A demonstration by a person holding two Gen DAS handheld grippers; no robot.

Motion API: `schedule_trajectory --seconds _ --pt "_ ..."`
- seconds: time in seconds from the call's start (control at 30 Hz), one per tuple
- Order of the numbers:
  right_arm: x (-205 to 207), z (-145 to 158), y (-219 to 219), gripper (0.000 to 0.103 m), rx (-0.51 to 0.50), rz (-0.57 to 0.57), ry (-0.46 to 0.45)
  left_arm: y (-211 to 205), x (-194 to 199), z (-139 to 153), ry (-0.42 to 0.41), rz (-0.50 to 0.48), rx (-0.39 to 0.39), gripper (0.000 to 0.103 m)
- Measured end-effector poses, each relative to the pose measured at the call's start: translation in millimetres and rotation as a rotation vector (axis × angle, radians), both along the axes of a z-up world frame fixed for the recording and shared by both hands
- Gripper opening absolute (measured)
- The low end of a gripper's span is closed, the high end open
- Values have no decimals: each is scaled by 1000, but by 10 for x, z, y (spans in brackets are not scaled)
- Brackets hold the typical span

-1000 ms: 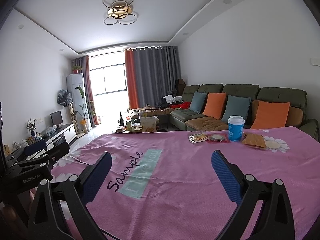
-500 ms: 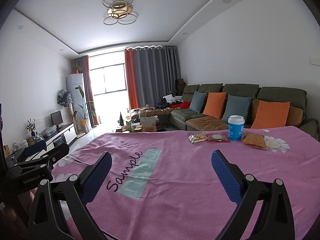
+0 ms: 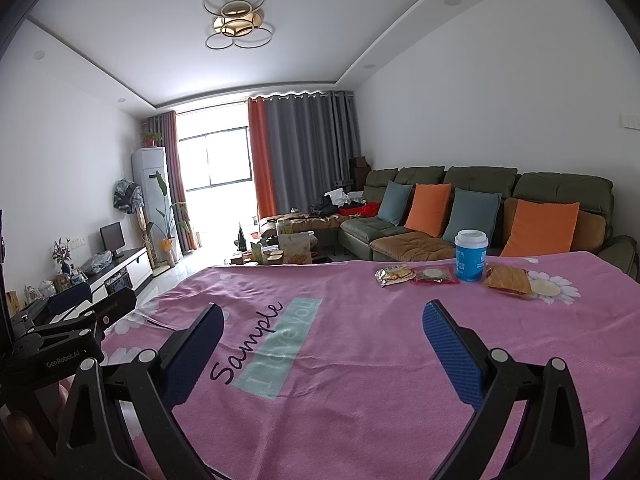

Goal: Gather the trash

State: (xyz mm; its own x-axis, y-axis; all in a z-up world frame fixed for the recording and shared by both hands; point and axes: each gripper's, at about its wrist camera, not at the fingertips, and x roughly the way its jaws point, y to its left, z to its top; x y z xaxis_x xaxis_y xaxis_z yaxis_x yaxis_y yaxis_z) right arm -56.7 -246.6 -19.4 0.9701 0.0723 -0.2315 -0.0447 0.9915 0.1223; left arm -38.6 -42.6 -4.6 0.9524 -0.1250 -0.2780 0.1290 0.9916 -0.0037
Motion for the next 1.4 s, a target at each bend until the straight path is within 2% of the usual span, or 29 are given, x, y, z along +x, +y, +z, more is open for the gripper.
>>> schedule_trajectory --seconds 1.4 --pt "22 15 -33 96 -3 0 1 17 33 -29 4 7 -4 97"
